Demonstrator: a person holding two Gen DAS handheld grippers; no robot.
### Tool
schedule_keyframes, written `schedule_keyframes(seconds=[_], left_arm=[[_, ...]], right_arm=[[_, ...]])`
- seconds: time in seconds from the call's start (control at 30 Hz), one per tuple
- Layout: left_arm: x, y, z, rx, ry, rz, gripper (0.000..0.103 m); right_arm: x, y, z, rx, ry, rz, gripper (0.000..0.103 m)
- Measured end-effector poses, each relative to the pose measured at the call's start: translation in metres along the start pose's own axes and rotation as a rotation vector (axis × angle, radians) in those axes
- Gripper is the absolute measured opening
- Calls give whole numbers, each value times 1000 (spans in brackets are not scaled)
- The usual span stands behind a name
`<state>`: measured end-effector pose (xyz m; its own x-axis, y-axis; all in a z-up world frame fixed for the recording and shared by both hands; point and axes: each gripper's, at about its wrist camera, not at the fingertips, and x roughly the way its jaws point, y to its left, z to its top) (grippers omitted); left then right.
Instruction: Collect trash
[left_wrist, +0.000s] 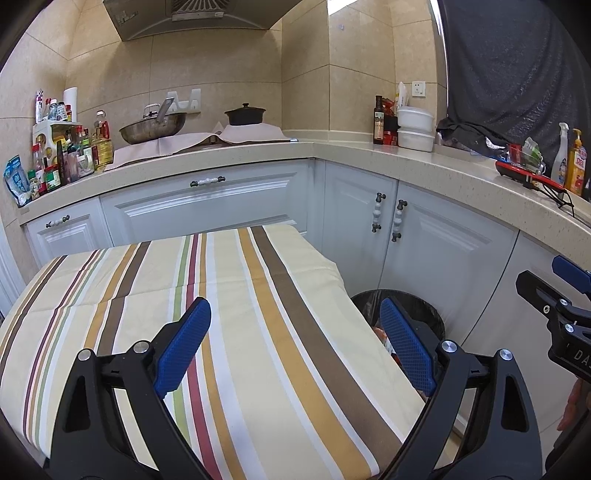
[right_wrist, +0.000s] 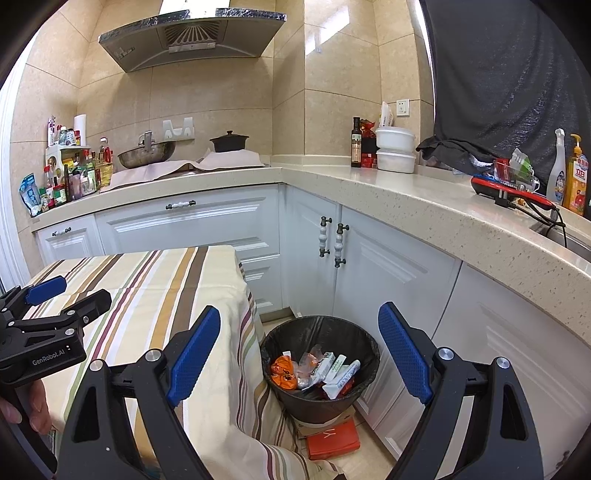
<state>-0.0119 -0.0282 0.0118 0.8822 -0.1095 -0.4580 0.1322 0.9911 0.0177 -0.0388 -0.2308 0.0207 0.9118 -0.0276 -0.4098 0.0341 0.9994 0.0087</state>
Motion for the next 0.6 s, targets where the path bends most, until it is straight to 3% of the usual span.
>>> schedule_keyframes(seconds=[0.6], left_arm=[[2,4,-3,-10,3,4,91]], right_arm=[[4,1,-2,-5,9,8,85]])
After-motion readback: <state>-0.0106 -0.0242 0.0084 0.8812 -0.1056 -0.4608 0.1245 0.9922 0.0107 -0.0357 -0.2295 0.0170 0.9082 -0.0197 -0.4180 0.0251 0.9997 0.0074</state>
